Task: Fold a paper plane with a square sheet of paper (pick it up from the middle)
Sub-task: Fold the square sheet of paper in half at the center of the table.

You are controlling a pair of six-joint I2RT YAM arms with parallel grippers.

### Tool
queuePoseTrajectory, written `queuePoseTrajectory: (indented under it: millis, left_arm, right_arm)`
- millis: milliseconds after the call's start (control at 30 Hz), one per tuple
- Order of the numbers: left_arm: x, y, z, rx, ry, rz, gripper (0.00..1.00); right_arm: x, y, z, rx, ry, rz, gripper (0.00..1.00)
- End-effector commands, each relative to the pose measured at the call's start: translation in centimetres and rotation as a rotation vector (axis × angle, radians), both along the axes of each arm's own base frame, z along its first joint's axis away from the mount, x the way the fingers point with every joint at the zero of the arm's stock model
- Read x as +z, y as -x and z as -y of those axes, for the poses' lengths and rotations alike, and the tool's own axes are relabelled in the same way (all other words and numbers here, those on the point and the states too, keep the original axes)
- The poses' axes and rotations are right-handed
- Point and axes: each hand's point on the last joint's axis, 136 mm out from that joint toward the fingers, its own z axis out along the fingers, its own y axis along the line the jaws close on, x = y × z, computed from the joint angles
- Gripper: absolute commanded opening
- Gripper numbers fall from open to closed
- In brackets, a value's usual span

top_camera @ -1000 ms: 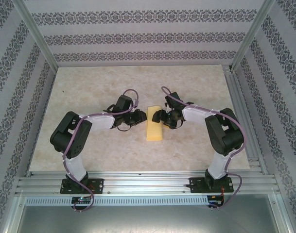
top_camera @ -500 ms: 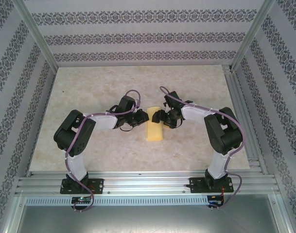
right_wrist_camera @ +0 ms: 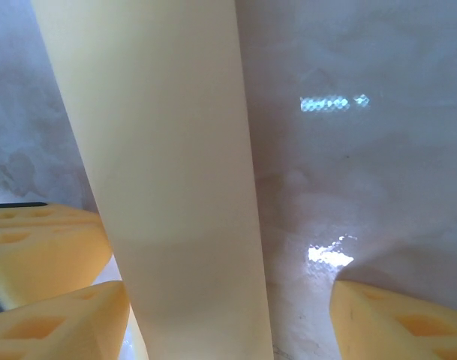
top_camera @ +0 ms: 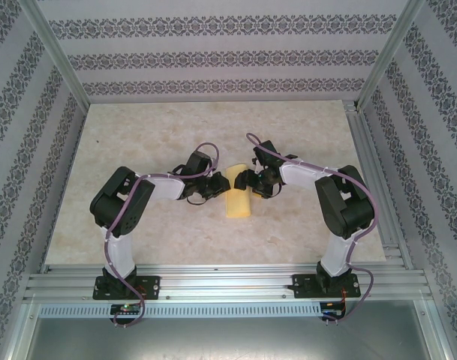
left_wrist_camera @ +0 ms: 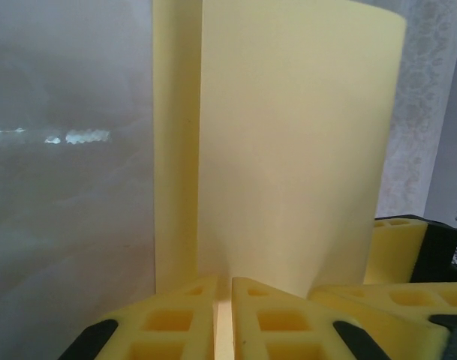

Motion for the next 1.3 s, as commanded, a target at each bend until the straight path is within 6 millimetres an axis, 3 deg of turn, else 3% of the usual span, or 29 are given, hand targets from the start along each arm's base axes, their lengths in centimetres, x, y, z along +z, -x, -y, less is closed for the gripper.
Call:
queuePoseTrajectory:
  millis: [0,267,800,1267]
  left_arm:
    - [0.9,-0.3,1.2,-0.016,0.033,0.023,0.15]
    - [0.8,-0.3,1.1,-0.019,0.018,0.023,0.15]
    - [1.1,-0.2,1.1,-0.032,0.007,0.027,0.15]
    - [2.4,-0.1,0.5,-0.015,0.0,0.063,0.21]
  right_arm:
    - [0.7,-0.3,-1.2,0.038,-0.024,0.019,0.72]
    - [2.9,-1.1,0.3,-0.003,-0.01,0.08,0.72]
    - [1.8,-0.8,1.0,-0.001,-0.015,0.058,0.39]
    - [1.0,-0.6,0.4,0.039,-0.014,0.028,0.39]
